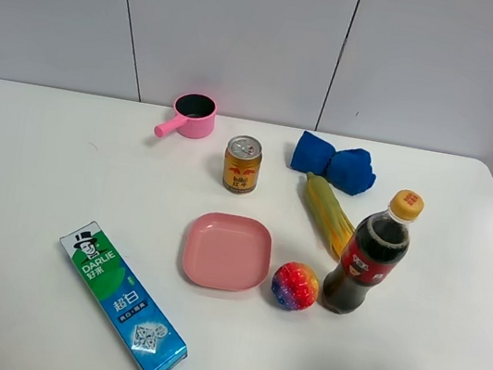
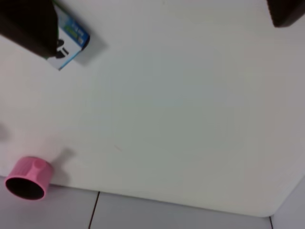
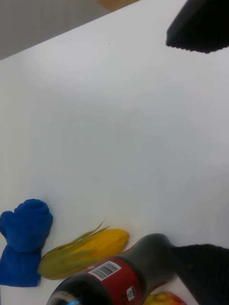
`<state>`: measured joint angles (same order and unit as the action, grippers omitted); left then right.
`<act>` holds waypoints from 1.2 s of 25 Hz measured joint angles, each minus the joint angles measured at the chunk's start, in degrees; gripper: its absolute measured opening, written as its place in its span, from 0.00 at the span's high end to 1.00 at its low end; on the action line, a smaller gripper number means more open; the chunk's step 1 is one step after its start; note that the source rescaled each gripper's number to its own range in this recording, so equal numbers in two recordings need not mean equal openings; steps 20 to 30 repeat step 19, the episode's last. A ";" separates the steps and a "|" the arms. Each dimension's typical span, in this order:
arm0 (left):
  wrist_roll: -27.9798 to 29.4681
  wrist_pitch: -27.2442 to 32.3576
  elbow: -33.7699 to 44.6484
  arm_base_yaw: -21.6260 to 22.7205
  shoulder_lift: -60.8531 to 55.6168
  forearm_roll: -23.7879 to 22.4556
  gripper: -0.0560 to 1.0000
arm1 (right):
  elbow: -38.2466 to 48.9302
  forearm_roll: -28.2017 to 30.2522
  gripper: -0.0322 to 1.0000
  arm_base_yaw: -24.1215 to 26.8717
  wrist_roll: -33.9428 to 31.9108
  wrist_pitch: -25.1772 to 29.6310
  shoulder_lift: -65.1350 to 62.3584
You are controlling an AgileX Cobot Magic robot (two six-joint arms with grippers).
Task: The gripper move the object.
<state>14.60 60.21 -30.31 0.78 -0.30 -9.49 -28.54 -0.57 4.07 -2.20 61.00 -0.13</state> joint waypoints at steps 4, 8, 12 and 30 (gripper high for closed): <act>0.05 0.89 0.73 0.00 0.00 0.26 0.05 | 0.00 0.00 0.00 0.00 0.00 0.00 0.00; -0.10 0.94 0.73 0.00 0.00 0.33 0.05 | 0.00 0.00 0.00 0.00 0.00 0.00 0.00; -0.10 0.94 0.73 0.00 -0.06 0.33 0.05 | 0.00 0.00 0.00 0.00 0.00 0.00 0.00; -0.14 0.94 0.73 0.00 -0.06 0.33 0.05 | 0.00 0.00 0.00 0.00 0.00 0.00 0.00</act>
